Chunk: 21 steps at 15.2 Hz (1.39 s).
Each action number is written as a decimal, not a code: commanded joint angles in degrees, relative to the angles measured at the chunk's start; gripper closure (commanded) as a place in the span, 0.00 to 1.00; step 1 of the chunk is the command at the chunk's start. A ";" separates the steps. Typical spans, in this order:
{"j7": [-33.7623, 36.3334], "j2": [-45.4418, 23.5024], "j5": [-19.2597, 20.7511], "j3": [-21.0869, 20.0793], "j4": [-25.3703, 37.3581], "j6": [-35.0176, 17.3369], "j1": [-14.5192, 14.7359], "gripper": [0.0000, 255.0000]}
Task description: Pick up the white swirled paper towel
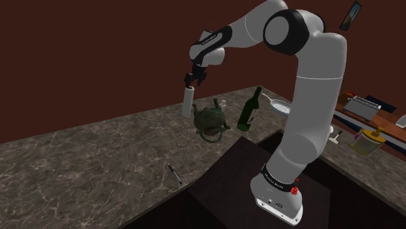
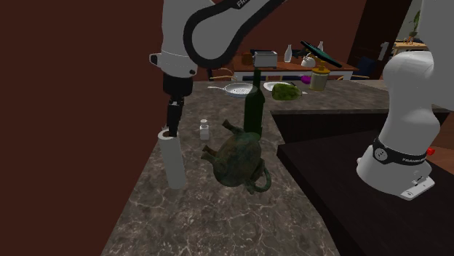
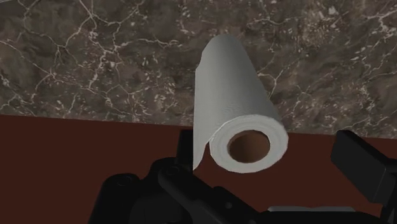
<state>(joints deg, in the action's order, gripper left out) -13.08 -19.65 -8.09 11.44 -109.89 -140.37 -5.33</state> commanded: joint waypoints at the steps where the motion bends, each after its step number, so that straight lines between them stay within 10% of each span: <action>1: -0.58 -1.46 -0.62 -0.22 0.44 -1.08 -0.39 0.00; 8: -1.36 -4.06 -1.64 -0.79 -0.41 -4.48 -0.78 0.00; 9: -1.30 -4.01 -1.61 -0.79 -0.44 -4.46 -0.74 1.00; 21: -0.94 -2.63 -1.08 -0.46 0.00 -2.67 -0.55 1.00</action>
<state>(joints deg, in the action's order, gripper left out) -14.14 -22.79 -9.34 10.88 -109.76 -143.43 -5.97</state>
